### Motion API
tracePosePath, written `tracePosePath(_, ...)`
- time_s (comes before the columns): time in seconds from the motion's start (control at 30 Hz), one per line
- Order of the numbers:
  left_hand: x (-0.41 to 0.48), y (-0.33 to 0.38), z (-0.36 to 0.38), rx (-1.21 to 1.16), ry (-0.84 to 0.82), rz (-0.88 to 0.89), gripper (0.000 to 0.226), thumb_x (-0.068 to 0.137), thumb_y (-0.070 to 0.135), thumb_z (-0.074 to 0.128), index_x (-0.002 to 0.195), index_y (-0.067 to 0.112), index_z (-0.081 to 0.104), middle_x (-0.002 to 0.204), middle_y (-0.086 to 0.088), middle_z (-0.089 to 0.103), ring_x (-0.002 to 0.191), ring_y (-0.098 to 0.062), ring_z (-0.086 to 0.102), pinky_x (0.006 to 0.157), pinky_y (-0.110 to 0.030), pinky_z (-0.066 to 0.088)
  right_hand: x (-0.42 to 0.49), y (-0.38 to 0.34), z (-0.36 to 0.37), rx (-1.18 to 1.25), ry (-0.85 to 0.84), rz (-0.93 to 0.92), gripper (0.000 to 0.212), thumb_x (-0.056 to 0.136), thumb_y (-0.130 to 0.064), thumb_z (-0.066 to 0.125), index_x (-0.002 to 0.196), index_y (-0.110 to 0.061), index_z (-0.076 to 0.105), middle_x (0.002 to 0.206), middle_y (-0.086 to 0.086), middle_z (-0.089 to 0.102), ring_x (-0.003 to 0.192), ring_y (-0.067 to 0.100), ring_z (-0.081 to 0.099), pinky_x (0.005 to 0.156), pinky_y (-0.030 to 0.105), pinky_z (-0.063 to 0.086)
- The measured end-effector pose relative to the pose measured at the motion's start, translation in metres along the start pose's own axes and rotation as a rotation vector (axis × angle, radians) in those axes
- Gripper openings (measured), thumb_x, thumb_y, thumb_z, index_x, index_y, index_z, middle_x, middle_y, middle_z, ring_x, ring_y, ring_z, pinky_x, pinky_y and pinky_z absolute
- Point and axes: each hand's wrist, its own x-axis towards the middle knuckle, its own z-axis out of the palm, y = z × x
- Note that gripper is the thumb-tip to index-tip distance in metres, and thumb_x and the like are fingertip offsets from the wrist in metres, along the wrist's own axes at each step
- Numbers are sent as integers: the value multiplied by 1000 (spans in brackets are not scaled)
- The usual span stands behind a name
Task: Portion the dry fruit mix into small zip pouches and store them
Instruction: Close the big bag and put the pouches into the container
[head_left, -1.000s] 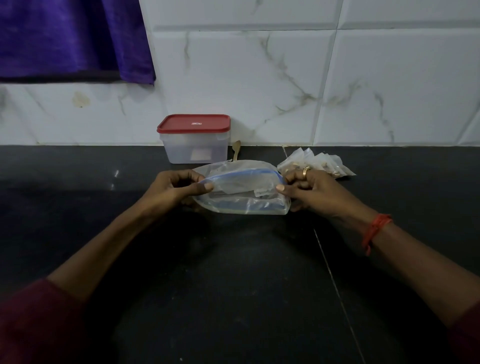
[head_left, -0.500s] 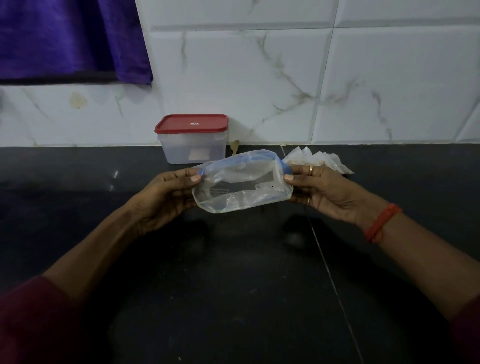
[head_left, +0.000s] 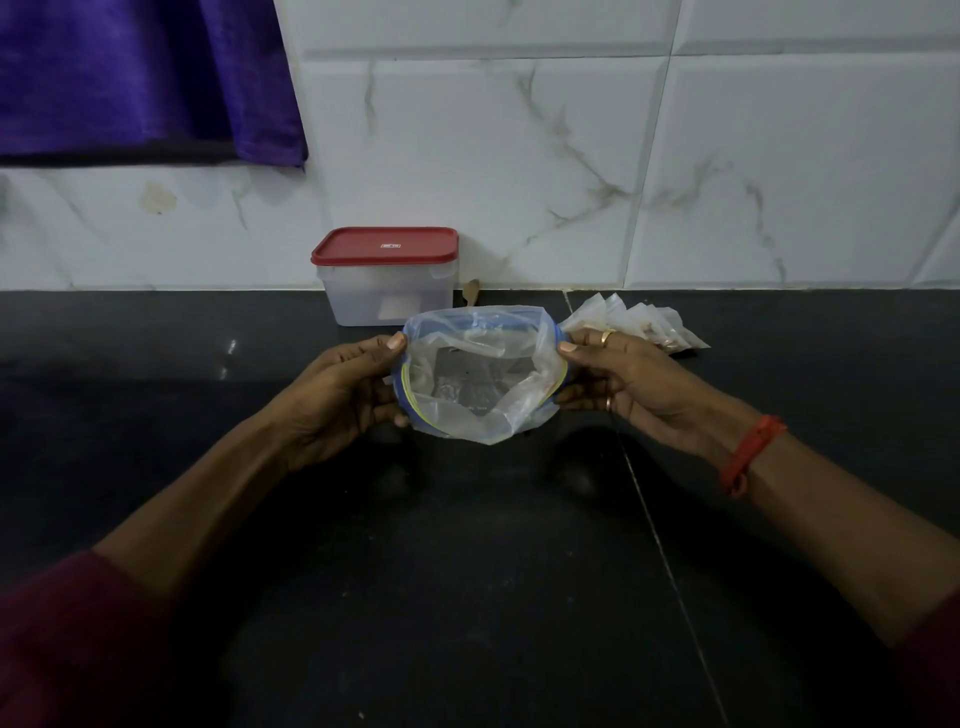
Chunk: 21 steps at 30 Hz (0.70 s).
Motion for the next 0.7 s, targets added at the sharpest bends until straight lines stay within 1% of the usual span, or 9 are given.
tracePosePath(0.1,-1,2,-4,-49,-31,18,68,56,37,95,111,7,71,103,-12,74,84,-20,73,68,-28,61,0,1,0,35,50,-12,38,76,-29,71,108,-9,66,82,4,72,67,13,67,67,25,60)
tracePosePath(0.17,-1,2,-4,-23,-14,49,67,55,30,96,111,5,70,101,-12,74,82,-19,73,69,-28,61,1,2,0,8,118,-46,48,73,-28,74,114,-4,65,80,3,72,63,11,67,60,23,58)
tracePosePath(0.23,-1,2,-1,23,57,66,48,63,19,86,104,2,67,93,-12,72,72,-16,70,61,-24,58,1,2,0,-66,181,-93,52,73,-25,77,114,2,63,78,6,73,59,11,67,56,23,57)
tracePosePath(0.3,1,1,1,63,178,97,21,72,6,75,89,2,62,84,-13,66,62,-16,66,53,-21,54,1,2,0,-173,240,-156,43,76,-18,80,108,5,64,73,9,73,54,13,67,53,23,56)
tracePosePath(0.33,2,1,3,85,241,118,13,78,-1,70,82,3,58,79,-13,64,58,-16,63,50,-21,53,0,1,0,-241,267,-199,34,78,-15,81,102,4,65,67,8,72,51,13,66,51,23,55)
tracePosePath(0.4,4,0,3,164,365,172,21,86,-11,62,73,5,54,72,-11,65,53,-17,61,47,-21,53,-1,1,1,-408,323,-297,19,81,-13,81,88,-7,64,56,2,69,46,14,65,51,25,55)
tracePosePath(0.57,4,-5,6,365,530,441,28,85,-14,64,70,7,56,77,-8,61,52,-18,63,48,-26,55,1,7,5,-666,545,-497,30,80,-8,72,70,-29,52,48,-3,58,48,17,66,55,37,56)
tracePosePath(0.63,2,-5,9,515,557,536,29,82,-13,66,71,12,57,70,-2,61,52,-14,62,48,-25,54,1,10,9,-833,624,-548,30,77,-14,68,66,-33,48,50,-4,57,54,12,62,60,36,53)
tracePosePath(0.7,-1,-4,11,667,522,583,28,79,-10,66,72,14,57,65,2,57,52,-10,57,48,-25,53,1,11,9,-891,665,-563,30,78,-16,67,67,-33,45,53,-5,54,58,8,56,59,32,48)
